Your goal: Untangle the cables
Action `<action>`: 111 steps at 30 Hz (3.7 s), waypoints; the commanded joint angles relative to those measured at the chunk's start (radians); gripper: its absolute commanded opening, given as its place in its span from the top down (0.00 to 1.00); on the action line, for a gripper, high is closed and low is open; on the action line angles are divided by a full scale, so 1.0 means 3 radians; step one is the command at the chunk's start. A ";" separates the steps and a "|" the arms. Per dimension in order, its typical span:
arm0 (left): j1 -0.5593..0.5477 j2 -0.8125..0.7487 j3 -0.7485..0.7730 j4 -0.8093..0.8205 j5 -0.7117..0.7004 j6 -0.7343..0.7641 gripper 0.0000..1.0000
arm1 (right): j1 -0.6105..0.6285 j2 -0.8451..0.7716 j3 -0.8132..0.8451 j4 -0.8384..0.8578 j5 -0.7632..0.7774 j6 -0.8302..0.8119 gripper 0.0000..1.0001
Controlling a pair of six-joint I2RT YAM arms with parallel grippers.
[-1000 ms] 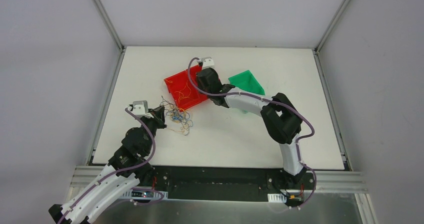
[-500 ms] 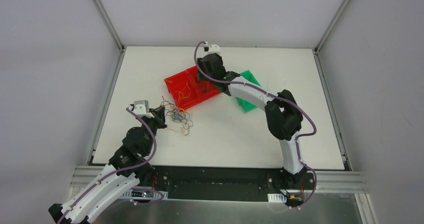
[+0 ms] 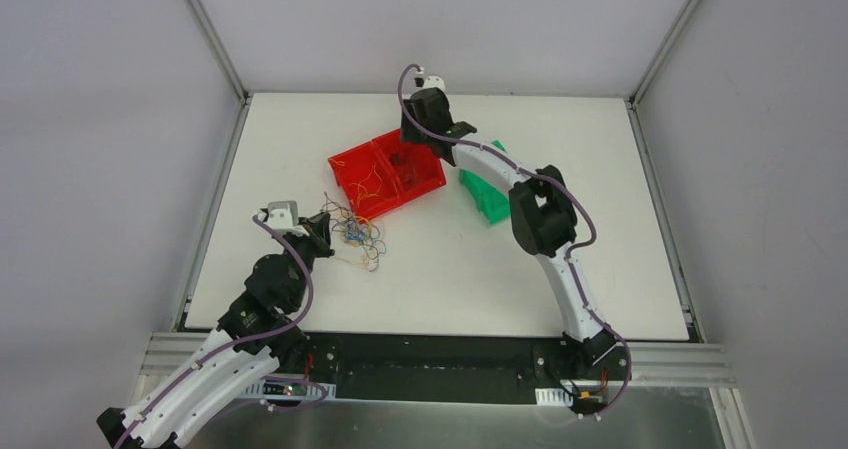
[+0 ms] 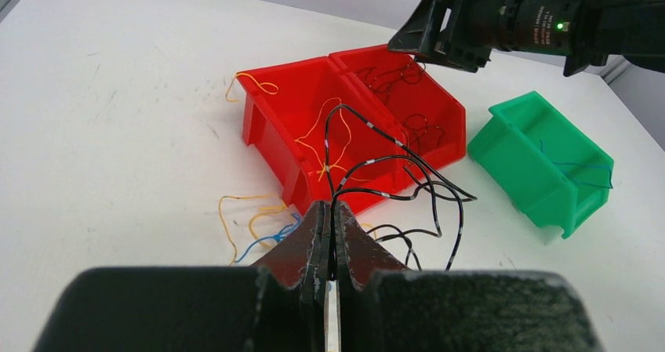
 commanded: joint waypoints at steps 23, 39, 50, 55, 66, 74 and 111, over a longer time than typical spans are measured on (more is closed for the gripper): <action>-0.0032 0.0153 0.0031 0.0233 0.0162 0.0058 1.00 | 0.0208 -0.0172 -0.0318 -0.0111 0.0197 -0.0063 0.56; -0.0031 0.0553 0.0129 0.0438 0.0515 0.0085 1.00 | 0.0506 -0.1771 -0.1614 0.0287 -0.0075 -0.0315 0.13; -0.0032 0.1116 0.0288 0.0803 0.0774 0.0224 1.00 | 0.0900 -0.3024 -0.3637 0.1792 -0.1391 -0.0297 0.12; -0.0032 0.1308 0.0311 0.0936 0.0775 0.0313 1.00 | 0.1016 -0.3308 -0.3993 0.2084 -0.1543 -0.0287 0.12; -0.0030 0.1189 0.0121 0.1312 0.1885 0.0483 1.00 | 0.1140 -0.2987 -0.3904 0.2199 -0.1293 -0.0380 0.13; -0.0032 0.1263 0.0243 0.1361 0.2503 0.0242 0.84 | 0.1157 -0.2930 -0.3860 0.2184 -0.1180 -0.0366 0.80; -0.0032 0.2436 0.0312 0.1272 0.2156 0.1298 0.08 | 0.0807 -0.3761 -0.4761 0.2837 0.0407 0.0163 1.00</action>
